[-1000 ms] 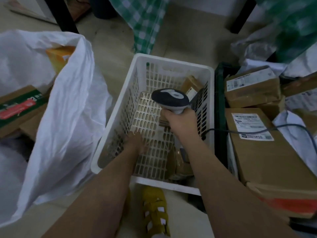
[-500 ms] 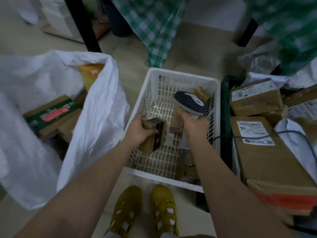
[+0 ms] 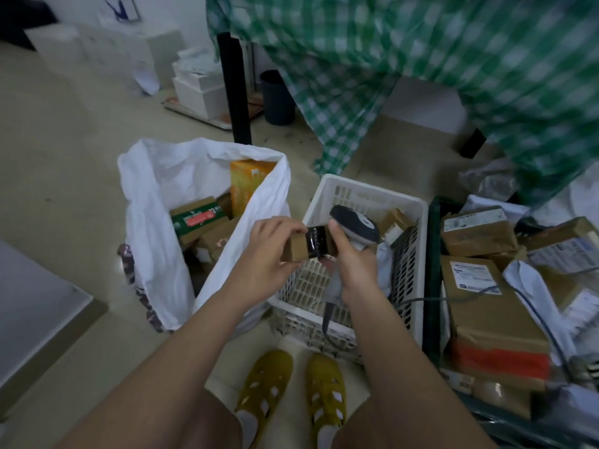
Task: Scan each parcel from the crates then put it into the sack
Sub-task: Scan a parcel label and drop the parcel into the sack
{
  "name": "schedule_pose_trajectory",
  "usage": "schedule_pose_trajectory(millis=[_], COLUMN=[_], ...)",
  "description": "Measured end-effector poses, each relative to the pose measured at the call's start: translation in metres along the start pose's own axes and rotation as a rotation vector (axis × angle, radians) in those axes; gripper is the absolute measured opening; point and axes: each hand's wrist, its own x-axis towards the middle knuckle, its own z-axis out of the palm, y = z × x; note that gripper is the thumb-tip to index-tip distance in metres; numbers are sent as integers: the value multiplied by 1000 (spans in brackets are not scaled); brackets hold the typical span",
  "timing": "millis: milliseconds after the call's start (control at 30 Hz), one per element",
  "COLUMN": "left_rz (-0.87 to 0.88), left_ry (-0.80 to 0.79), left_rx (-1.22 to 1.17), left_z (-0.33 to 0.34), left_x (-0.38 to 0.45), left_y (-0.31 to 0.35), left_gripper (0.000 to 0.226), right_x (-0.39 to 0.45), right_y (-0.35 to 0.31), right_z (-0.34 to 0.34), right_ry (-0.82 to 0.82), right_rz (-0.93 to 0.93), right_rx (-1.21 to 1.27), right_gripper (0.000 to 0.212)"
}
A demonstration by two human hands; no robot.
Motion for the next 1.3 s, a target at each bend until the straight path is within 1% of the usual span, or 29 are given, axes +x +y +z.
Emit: schedule_pose_trajectory(millis=[67, 133, 167, 200, 233, 267, 300, 333, 367, 433, 467, 500, 533, 567, 600, 700, 767, 833, 900, 933, 967, 1067, 1167, 1233, 1300], left_rz=[95, 148, 141, 92, -2, -126, -248, -362, -480, -713, -833, -936, -993, -1011, -1005, -963, -934, -923, -922, -922, -913, -832, -769, -780, -814], left_ry=[-40, -64, -101, -158, -209, -217, -169, -78, 13, 92, 88, 56, 20, -14, -41, -74, -7, 121, 217, 224, 202, 66, -28, -22, 33], left_rx=[72, 117, 97, 50, -30, -134, -236, -313, -369, -553, -685, -807, -885, -915, -930, -986, -988, -953, -907, -894, -878, -808, -776, -780, -792], left_z=[6, 7, 6, 2, -2, -8, -10, -13, -14, -18, -18, -19, -22, -25, -29, -38, -40, -42, -44, -45, -46, -46, -46, -44, -41], left_x=[-10, -14, -15, -16, -17, -17, -17, -15, -12, -7, -5, -4, -4, -5, -7, -16, -19, -17, -14, -14, -15, -16, -12, -10, -10], left_y=[-1, -3, -4, -3, -4, -2, -4, -5, -8, -15, -18, -22, -25, -28, -32, -42, -44, -45, -46, -46, -46, -41, -34, -32, -32], left_gripper=[58, 66, 72, 79, 86, 93, 98, 99, 96, 86, 79, 66, 53, 44, 39, 37, 32, 26, 19, 16, 16, 20, 25, 31, 46], right_x=[-1, 0, 2, 5, 7, 8, 9, 10, 11, 8, 7, 6, 6, 6, 6, 9, 9, 8, 9, 10, 10, 14, 15, 19, 22], right_y=[1, 4, 5, 6, 6, 3, 0, -4, -7, -12, -13, -13, -12, -13, -13, -13, -12, -10, -8, -7, -6, -3, 1, 5, 10], right_z=[1, 3, 4, 4, 3, 3, 2, 0, -1, -4, -5, -6, -6, -6, -5, -6, -8, -7, -7, -8, -8, -11, -11, -11, -9], right_ry=[28, 44, 44, 37, 24, 5, -23, -61, -105, -196, -243, -290, -329, -360, -377, -391, -407, -381, -345, -342, -351, -412, -468, -474, -441], right_rz=[16, 60, 73, 65, 44, 19, -5, -38, -77, -153, -185, -211, -228, -240, -250, -275, -283, -308, -315, -311, -304, -274, -204, -167, -136], right_rx=[-63, -118, -132, -137, -149, -178, -215, -252, -288, -355, -384, -400, -415, -423, -433, -446, -450, -452, -442, -439, -430, -412, -471, -455, -439], right_gripper=[32, 46, 49, 46, 40, 35, 31, 27, 22, 20, 22, 24, 25, 25, 25, 26, 29, 36, 35, 33, 32, 29, 26, 24, 25])
